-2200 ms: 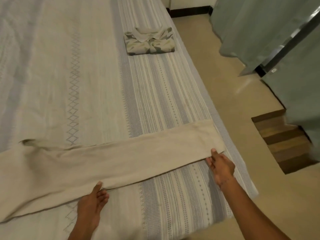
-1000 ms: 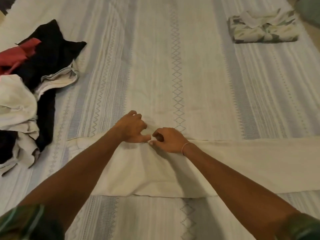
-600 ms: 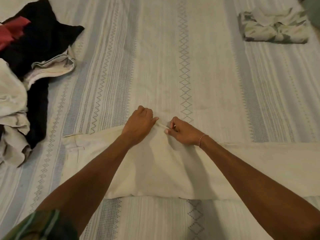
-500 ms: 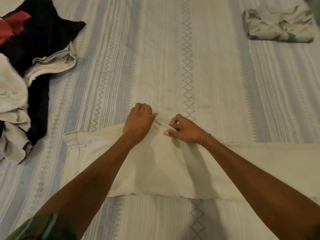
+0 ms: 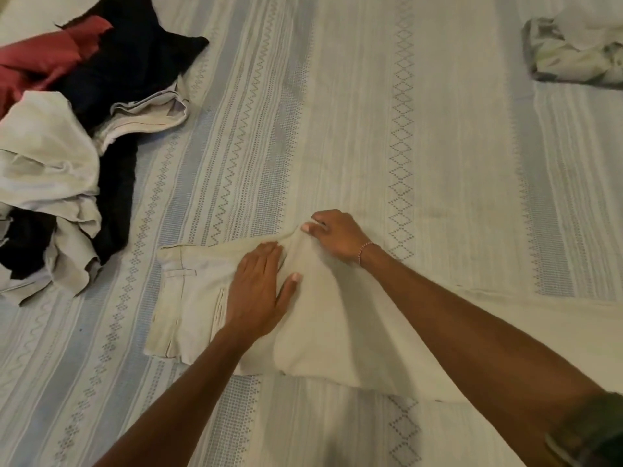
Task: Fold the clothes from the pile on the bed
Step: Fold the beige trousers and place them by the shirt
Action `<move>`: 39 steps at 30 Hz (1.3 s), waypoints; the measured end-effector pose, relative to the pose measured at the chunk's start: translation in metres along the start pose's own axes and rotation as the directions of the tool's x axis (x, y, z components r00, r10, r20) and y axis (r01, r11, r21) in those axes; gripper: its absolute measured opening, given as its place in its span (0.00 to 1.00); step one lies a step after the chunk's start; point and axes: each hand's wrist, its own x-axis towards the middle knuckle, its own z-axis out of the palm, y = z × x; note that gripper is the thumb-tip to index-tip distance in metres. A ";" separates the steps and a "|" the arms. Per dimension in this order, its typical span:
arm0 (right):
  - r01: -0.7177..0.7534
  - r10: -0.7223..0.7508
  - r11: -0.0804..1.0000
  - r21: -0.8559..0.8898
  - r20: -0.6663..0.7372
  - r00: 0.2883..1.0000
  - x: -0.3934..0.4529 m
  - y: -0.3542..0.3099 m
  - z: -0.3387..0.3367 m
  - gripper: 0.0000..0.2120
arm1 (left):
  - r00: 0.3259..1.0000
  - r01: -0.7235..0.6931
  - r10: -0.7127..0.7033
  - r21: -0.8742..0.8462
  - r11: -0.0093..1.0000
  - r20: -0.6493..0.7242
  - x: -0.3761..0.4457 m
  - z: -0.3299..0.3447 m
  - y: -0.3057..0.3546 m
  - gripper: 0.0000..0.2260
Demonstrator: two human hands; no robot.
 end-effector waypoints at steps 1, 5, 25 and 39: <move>0.010 -0.012 0.999 -0.034 -0.050 0.999 0.003 0.004 0.000 0.17 | 0.999 -0.015 0.013 0.042 0.999 0.042 0.000 0.000 -0.006 0.29; 0.031 -0.139 0.879 -0.475 -0.195 0.971 0.005 0.022 0.009 0.19 | 0.990 -0.009 -0.008 0.121 0.993 0.138 0.004 0.002 -0.013 0.37; -0.002 -0.201 0.746 -0.665 -0.228 0.953 -0.136 0.091 0.022 0.27 | 0.992 0.048 -0.075 0.254 0.966 0.098 0.024 0.003 -0.029 0.27; -0.107 -0.172 0.910 -0.401 -0.599 0.782 -0.176 0.172 -0.082 0.09 | 0.953 -0.200 0.173 0.089 0.976 0.251 -0.022 0.055 0.132 0.36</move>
